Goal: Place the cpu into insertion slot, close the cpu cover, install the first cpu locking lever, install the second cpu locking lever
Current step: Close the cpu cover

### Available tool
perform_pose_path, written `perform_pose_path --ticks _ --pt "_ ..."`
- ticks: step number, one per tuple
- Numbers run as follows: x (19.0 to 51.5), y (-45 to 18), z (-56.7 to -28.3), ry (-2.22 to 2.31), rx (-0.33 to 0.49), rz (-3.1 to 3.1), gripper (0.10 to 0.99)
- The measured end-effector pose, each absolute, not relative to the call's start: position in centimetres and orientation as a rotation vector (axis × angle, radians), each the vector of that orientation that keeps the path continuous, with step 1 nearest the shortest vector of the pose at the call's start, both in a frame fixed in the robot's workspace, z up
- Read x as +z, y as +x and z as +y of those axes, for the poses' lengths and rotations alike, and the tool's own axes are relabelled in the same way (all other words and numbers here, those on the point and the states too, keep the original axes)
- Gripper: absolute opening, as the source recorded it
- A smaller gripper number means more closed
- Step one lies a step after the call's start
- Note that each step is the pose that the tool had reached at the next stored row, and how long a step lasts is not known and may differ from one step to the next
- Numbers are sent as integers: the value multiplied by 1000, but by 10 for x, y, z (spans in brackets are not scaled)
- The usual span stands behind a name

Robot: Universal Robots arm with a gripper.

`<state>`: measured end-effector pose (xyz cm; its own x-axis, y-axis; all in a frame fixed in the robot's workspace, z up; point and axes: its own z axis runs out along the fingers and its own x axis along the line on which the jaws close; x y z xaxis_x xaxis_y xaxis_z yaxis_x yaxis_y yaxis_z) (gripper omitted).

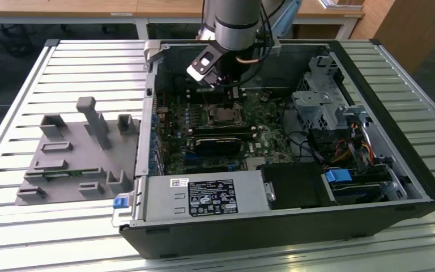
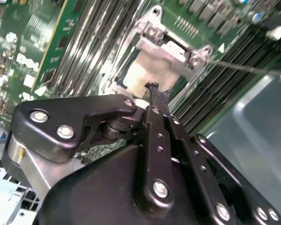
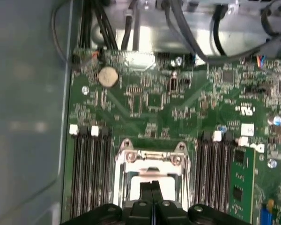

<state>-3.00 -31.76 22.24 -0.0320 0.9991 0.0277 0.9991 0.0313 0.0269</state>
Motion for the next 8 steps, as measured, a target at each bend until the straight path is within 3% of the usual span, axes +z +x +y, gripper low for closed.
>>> perform_pose_path --ticks 8 --pt "218 -47 -318 -2184 -61 -2256 106"
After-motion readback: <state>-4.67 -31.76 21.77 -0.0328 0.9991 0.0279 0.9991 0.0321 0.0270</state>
